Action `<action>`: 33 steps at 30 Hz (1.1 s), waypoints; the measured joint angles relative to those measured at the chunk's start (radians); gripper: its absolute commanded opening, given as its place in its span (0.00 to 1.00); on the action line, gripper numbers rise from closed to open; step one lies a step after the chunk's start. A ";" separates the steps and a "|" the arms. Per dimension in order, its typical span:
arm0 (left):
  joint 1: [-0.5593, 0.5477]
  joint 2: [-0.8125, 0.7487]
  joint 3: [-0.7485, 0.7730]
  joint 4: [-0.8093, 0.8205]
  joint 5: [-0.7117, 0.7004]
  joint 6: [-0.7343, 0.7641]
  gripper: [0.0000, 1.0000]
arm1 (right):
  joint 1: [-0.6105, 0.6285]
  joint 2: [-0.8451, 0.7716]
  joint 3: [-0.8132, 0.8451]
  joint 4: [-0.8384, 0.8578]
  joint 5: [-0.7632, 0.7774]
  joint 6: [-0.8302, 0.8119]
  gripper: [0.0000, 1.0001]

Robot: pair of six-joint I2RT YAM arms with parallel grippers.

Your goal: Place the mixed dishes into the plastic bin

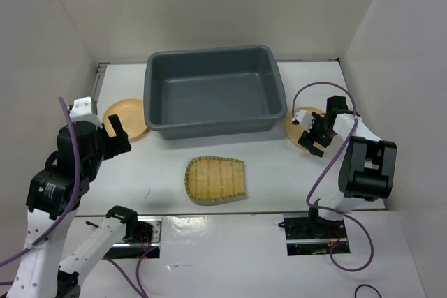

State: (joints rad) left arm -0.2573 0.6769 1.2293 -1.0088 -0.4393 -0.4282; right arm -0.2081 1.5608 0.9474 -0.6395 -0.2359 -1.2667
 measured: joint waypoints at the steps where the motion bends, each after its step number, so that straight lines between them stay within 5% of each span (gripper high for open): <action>1: 0.000 0.006 0.000 0.000 0.000 0.003 0.99 | 0.000 0.014 0.001 0.000 -0.003 0.000 0.98; 4: 0.000 0.016 -0.001 0.001 0.001 0.006 0.99 | 0.000 0.072 0.011 -0.006 -0.010 -0.003 0.98; 8: 0.000 0.012 -0.001 0.004 0.001 0.006 0.99 | -0.002 0.151 0.076 -0.036 -0.015 -0.003 0.86; 12: 0.000 0.010 -0.001 0.007 0.002 0.007 0.99 | -0.002 0.190 0.116 -0.054 -0.008 -0.013 0.48; 19: 0.008 -0.002 -0.008 0.007 0.000 0.007 0.99 | 0.003 0.193 0.141 -0.031 -0.004 -0.040 0.01; 33: 0.008 -0.078 -0.012 0.008 -0.006 0.006 0.99 | 0.014 0.121 0.307 -0.187 -0.048 -0.019 0.00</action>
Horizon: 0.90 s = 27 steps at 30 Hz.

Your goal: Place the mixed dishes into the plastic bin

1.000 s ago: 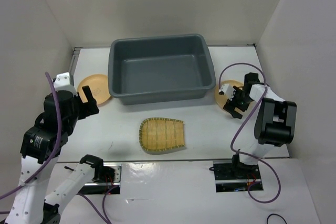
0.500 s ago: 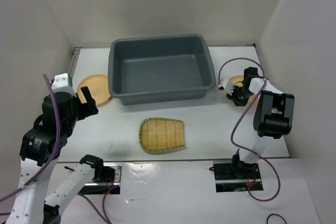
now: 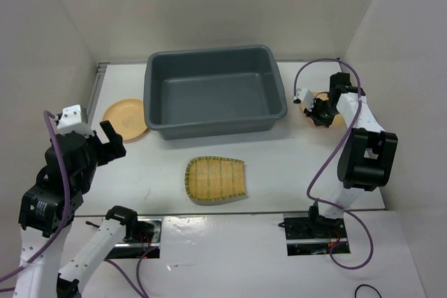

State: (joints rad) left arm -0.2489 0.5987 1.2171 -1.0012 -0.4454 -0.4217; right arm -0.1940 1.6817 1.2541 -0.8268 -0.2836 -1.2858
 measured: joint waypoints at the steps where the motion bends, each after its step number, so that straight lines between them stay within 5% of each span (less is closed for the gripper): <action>1: 0.000 -0.003 0.000 0.000 -0.002 0.000 0.99 | 0.010 -0.006 0.026 -0.016 -0.010 0.012 0.00; 7: 0.000 -0.039 -0.002 0.000 -0.003 0.000 0.99 | 0.106 -0.098 0.208 -0.020 -0.050 0.100 0.00; 15: 0.000 -0.077 -0.003 0.000 -0.010 -0.001 0.99 | 0.406 -0.184 0.409 0.083 -0.025 0.263 0.00; 21: 0.000 -0.039 -0.003 0.004 0.003 0.002 0.99 | 0.637 -0.005 0.554 0.088 -0.019 0.356 0.00; 27: 0.004 -0.025 -0.014 0.011 0.032 0.005 0.99 | 0.652 0.279 0.669 0.071 -0.044 0.449 0.00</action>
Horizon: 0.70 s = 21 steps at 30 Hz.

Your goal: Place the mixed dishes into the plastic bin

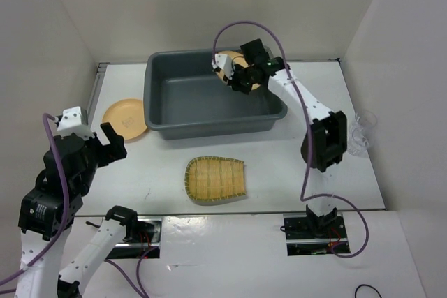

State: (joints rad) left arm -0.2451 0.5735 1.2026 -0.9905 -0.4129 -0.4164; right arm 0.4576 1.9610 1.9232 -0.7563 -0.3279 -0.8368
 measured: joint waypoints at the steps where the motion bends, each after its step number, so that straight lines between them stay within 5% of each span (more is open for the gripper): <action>1: 0.002 -0.002 0.000 0.001 0.003 0.000 0.99 | 0.000 0.033 0.000 0.000 0.004 0.011 0.00; 8: 0.005 0.003 0.000 0.009 0.017 0.013 0.99 | 0.000 0.150 -0.054 0.006 0.043 0.042 0.01; 10: 0.005 0.024 0.000 0.011 0.018 0.021 0.99 | 0.000 0.153 -0.076 0.018 0.048 0.044 0.07; 12: 0.005 0.054 0.000 0.012 0.025 0.023 0.99 | 0.000 0.153 -0.097 0.028 0.052 0.047 0.24; 17: 0.015 0.140 0.000 0.013 0.042 0.025 0.99 | -0.006 0.154 -0.117 0.046 0.030 0.076 0.99; 21: 0.036 0.221 0.000 0.010 0.010 0.014 0.99 | -0.034 0.113 -0.132 0.079 -0.067 0.151 0.99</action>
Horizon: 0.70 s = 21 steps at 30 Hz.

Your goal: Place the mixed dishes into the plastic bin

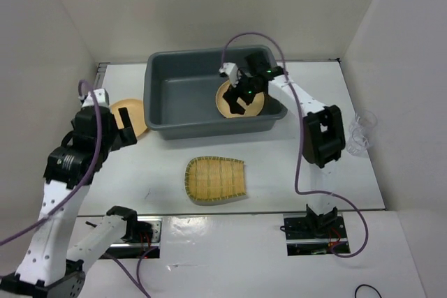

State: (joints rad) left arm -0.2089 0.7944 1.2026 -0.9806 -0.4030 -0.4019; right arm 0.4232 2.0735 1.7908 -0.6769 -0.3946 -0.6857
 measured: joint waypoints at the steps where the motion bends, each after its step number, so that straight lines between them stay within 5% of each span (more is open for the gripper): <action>1: 0.008 0.030 0.002 -0.003 -0.011 -0.003 0.99 | -0.020 -0.035 -0.019 0.008 -0.032 0.037 0.99; 5: 0.092 0.312 0.111 -0.060 -0.008 -0.024 0.99 | -0.163 -0.266 -0.170 0.070 -0.081 0.169 0.99; 11: 0.261 0.884 0.335 0.020 0.036 -0.130 0.99 | -0.319 -0.787 -0.642 0.225 0.054 0.255 0.99; 16: 0.480 1.022 0.339 0.122 0.222 -0.266 0.99 | -0.266 -0.954 -0.892 0.295 0.188 0.319 0.99; 21: 0.567 1.100 0.360 0.190 0.246 -0.341 0.99 | -0.373 -0.966 -0.980 0.331 0.242 0.333 0.99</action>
State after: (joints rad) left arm 0.3580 1.8946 1.5631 -0.7902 -0.1566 -0.7425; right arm 0.0502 1.1076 0.8104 -0.3462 -0.1528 -0.3523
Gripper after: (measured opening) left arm 0.993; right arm 0.985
